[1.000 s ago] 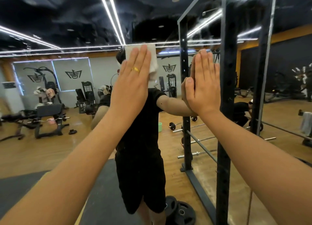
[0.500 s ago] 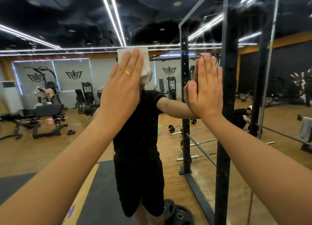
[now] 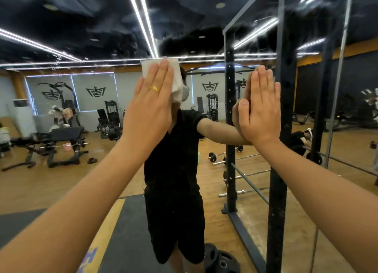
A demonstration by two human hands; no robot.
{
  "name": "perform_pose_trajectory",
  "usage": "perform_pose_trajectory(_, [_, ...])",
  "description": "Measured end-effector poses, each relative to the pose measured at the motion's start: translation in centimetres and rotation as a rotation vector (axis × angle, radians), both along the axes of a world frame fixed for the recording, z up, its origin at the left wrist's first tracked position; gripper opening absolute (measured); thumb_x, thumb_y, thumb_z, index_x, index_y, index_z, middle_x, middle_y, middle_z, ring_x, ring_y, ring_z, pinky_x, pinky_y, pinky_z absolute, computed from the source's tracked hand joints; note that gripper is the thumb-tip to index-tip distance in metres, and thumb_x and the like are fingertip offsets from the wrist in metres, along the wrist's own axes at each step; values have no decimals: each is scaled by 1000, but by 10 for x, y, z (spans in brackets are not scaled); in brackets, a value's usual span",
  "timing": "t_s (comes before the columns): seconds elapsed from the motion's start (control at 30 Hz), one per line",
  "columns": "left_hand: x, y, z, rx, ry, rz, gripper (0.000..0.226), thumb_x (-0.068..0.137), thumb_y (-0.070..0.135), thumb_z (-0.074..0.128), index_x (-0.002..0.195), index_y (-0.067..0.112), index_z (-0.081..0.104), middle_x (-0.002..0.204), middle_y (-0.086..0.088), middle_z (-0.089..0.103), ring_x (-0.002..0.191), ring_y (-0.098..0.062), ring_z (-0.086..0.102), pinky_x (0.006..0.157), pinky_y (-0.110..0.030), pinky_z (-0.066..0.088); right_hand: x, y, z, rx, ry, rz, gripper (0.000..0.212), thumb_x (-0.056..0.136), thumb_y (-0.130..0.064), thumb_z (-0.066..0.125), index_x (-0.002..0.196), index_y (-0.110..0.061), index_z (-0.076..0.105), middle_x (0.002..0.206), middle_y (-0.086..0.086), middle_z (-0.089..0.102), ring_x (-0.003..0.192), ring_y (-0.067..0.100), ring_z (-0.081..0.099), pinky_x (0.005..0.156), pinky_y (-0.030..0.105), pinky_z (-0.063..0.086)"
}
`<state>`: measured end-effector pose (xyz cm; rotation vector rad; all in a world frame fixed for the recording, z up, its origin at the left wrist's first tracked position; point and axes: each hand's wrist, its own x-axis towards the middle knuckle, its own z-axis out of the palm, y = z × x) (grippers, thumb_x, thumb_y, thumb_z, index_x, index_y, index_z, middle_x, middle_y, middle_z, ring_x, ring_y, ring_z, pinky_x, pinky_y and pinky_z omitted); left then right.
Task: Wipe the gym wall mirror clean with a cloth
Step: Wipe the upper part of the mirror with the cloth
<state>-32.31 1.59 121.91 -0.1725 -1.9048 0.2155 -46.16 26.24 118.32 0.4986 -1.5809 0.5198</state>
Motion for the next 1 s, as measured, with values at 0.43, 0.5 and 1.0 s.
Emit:
perform_pose_trajectory(0.43, [-3,-13,1,22,45,-21,56,113,20,36,164,5,17,173,-11,12,160,-25,6,130,-44,9,-1,-1,-1,5,10,9,65,105,-29,32,162,-3,19,171,15,15,160,27,9,130,44,3])
perform_pose_trajectory(0.5, [-4,-4,22,82,68,-33,55,113,22,32,163,5,19,172,-12,13,160,-27,7,130,-45,8,-1,0,0,10,8,8,65,105,-30,32,163,-3,19,171,15,15,160,27,8,130,44,3])
perform_pose_trajectory(1.0, [-82,128,98,-340,-28,-41,66,108,21,46,164,9,13,173,-11,9,159,-29,9,129,-44,12,-2,-4,0,-19,20,8,64,104,-31,31,161,-3,22,170,16,19,159,22,6,130,46,4])
